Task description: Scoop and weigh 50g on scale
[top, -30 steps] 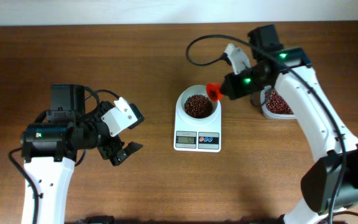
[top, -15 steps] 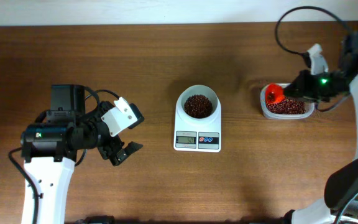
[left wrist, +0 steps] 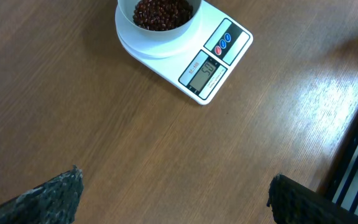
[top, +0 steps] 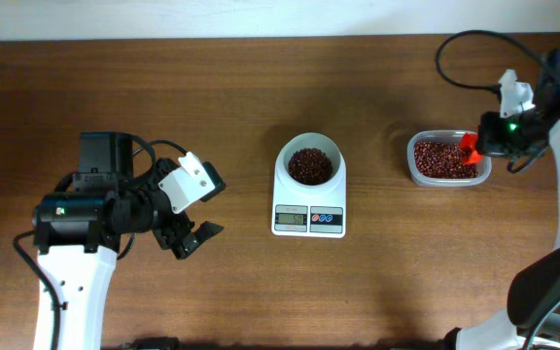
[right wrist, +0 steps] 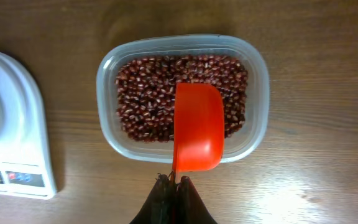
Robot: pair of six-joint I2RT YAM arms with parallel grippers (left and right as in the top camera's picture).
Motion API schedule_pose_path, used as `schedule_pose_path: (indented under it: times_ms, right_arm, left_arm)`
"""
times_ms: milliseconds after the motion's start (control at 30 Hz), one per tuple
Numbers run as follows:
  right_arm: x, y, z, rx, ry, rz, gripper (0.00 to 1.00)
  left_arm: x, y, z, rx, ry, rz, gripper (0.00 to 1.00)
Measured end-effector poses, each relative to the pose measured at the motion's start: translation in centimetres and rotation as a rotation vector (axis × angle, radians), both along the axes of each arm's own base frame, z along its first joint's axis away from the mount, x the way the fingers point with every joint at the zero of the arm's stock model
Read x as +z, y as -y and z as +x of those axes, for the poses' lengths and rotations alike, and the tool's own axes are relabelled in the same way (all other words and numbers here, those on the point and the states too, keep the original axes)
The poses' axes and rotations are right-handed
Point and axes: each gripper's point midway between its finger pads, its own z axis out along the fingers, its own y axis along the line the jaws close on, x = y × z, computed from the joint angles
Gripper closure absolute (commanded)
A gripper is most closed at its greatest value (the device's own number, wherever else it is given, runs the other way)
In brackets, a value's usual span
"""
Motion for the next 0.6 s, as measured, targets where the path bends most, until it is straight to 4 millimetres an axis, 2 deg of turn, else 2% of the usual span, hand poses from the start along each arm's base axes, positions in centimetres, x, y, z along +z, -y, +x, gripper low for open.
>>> schedule_pose_path:
  times_ms: [167,267,367,433,467,533,600]
  right_arm:
    - [-0.1,-1.4,0.7,0.079,-0.016,-0.204,0.96]
    - [0.2,-0.7,1.1,0.086,-0.016,-0.348,0.96]
    - [0.9,0.3,2.5,0.060,0.040,-0.425,0.96]
    - [1.2,0.4,3.2,0.021,0.072,-0.421,0.96]
    - [1.1,-0.2,3.4,-0.003,0.086,-0.377,0.96]
    - [0.7,-2.3,3.2,0.006,0.085,-0.240,0.96]
    - [1.4,-5.1,1.1,0.038,0.057,-0.070,0.96]
  left_arm:
    - [0.0,0.0,0.0,0.000,0.001,0.000,0.01]
    - [0.0,0.0,0.0,0.000,0.000,0.000,0.01]
    - [0.0,0.0,0.0,0.000,0.000,0.000,0.01]
    - [0.0,0.0,0.0,0.000,0.000,0.000,0.01]
    - [0.0,0.0,0.0,0.000,0.000,0.000,0.01]
    - [0.0,0.0,0.0,0.000,0.000,0.000,0.01]
    - [0.0,0.0,0.0,0.000,0.000,0.000,0.01]
